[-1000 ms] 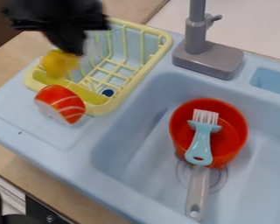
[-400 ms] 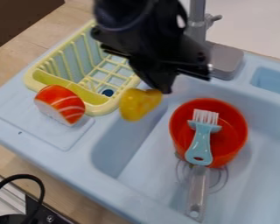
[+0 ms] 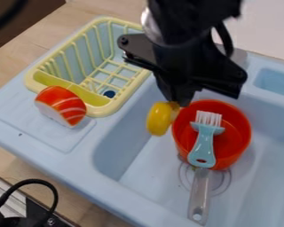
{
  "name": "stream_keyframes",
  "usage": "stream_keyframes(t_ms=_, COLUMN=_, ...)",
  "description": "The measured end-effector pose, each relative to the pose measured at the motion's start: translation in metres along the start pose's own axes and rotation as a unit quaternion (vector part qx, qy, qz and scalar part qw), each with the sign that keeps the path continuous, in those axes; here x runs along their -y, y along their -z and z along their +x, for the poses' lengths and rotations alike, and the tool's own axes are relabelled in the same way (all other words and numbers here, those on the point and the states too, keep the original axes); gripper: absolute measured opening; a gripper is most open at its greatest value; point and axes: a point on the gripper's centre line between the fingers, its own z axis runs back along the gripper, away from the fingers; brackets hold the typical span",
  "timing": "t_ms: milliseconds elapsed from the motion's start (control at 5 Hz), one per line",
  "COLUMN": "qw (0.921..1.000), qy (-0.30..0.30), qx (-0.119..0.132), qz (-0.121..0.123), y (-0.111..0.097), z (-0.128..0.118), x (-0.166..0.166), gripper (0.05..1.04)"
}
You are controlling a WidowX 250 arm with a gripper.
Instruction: Put the yellow knife in the left side of the sink
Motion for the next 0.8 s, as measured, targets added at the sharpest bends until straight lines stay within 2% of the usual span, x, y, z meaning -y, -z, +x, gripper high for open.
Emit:
stream_keyframes(t_ms=200, qw=0.9996, qy=-0.005, qx=0.011, qz=0.025, y=0.007, z=0.005, x=-0.009, gripper=0.053)
stream_keyframes(t_ms=400, qw=0.9993, qy=-0.021, qx=0.015, qz=0.028, y=0.015, z=0.003, x=-0.019, gripper=0.053)
stream_keyframes(t_ms=800, qw=0.9995, qy=-0.028, qx=-0.014, qz=0.004, y=0.054, z=-0.010, x=-0.034, gripper=0.053)
